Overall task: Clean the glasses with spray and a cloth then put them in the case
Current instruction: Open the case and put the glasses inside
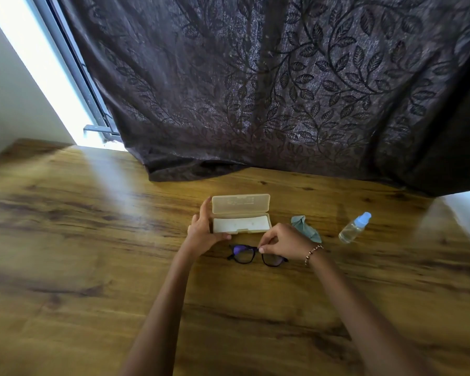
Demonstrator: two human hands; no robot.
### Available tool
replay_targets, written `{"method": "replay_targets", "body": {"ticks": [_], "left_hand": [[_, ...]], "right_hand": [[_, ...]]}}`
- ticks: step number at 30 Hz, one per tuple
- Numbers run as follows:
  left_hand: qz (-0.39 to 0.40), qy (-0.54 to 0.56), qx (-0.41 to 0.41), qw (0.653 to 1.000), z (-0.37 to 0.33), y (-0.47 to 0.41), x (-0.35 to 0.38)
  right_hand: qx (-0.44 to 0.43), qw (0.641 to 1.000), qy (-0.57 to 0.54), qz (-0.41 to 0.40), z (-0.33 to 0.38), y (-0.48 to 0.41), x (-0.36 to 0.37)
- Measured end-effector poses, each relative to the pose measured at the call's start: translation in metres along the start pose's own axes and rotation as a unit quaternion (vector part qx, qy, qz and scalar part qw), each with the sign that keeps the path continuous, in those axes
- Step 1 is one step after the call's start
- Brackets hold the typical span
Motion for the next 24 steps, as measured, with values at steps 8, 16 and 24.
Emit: {"method": "replay_targets", "body": {"ticks": [8, 16, 24], "left_hand": [[-0.004, -0.007, 0.008, 1.0, 0.001, -0.001, 0.0], [-0.003, -0.019, 0.014, 1.0, 0.008, -0.001, -0.002], [-0.021, -0.019, 0.012, 1.0, 0.017, 0.007, -0.011]], "right_hand": [[-0.061, 0.992, 0.011, -0.115, 0.038, -0.014, -0.049], [-0.045, 0.985, 0.091, -0.138, 0.058, -0.042, -0.035], [-0.037, 0.989, 0.088, -0.11, 0.054, -0.053, -0.017]]}}
Point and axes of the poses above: each hand's wrist, its own y-axis away from the middle knuckle, its own x-axis out of the palm, z = x × y, the point moved 9 cm from there along -y, towards the middle knuckle, and after that the axes turned 5 degrees about -y, right-handed, at the moved point
